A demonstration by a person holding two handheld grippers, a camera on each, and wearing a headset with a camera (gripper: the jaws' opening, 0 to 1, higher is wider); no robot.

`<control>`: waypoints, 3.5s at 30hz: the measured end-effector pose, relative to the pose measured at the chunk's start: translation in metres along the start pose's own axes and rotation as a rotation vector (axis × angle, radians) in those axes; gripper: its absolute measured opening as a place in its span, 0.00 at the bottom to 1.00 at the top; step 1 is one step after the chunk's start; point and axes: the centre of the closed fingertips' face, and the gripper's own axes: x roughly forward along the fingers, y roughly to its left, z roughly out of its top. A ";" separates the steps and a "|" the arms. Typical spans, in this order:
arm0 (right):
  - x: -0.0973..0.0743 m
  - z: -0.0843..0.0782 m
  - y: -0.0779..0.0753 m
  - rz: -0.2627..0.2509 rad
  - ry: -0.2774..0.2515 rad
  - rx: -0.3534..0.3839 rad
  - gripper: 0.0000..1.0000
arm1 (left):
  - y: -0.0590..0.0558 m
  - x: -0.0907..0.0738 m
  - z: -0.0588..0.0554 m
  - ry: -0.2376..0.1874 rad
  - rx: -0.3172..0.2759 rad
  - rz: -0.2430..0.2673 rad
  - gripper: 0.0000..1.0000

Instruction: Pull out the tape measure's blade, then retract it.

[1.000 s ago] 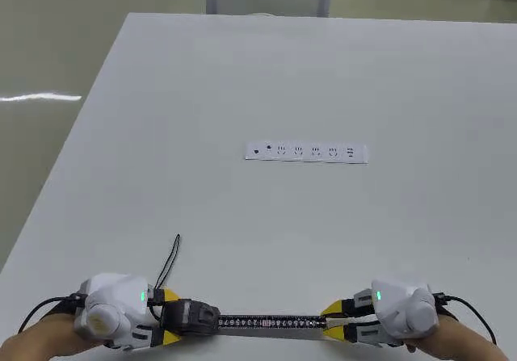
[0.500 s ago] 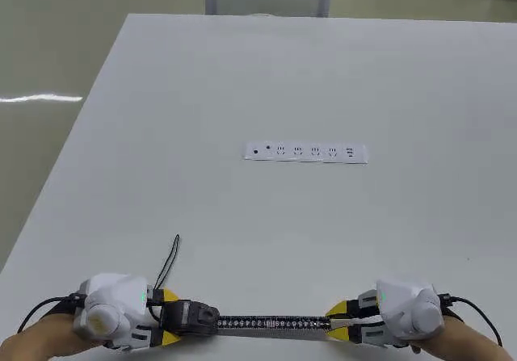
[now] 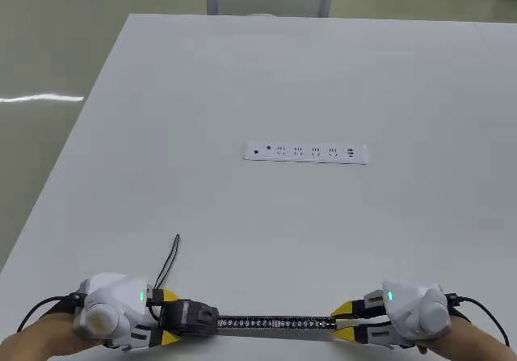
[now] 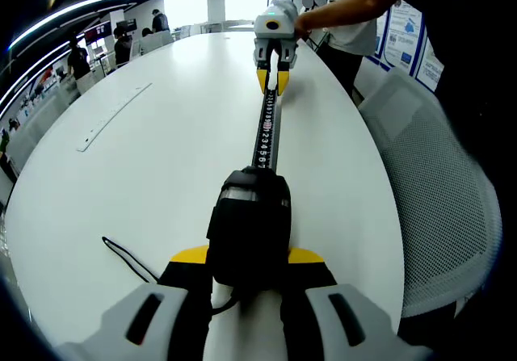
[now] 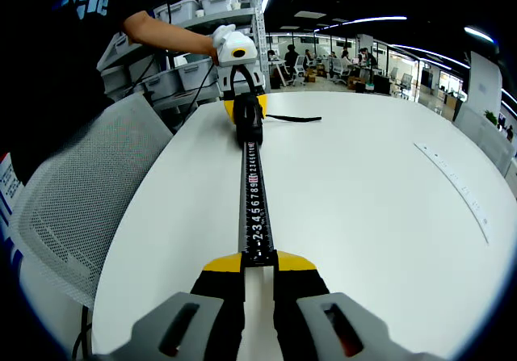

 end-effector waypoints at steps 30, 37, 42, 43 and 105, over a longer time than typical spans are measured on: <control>-0.016 -0.013 0.000 -0.011 0.012 0.021 0.10 | -0.001 0.000 0.002 0.005 0.000 -0.002 0.28; -0.021 -0.017 0.001 -0.015 0.014 0.030 0.10 | -0.001 0.001 0.001 0.011 0.003 -0.007 0.28; -0.023 -0.022 0.001 -0.019 0.019 0.036 0.10 | -0.001 0.001 0.002 0.011 0.002 -0.007 0.28; -0.024 -0.022 0.001 -0.021 0.021 0.036 0.10 | -0.001 0.001 0.003 0.011 0.002 -0.007 0.28; -0.009 -0.036 0.005 -0.033 0.121 0.016 0.24 | 0.002 0.005 0.008 0.017 0.040 0.000 0.33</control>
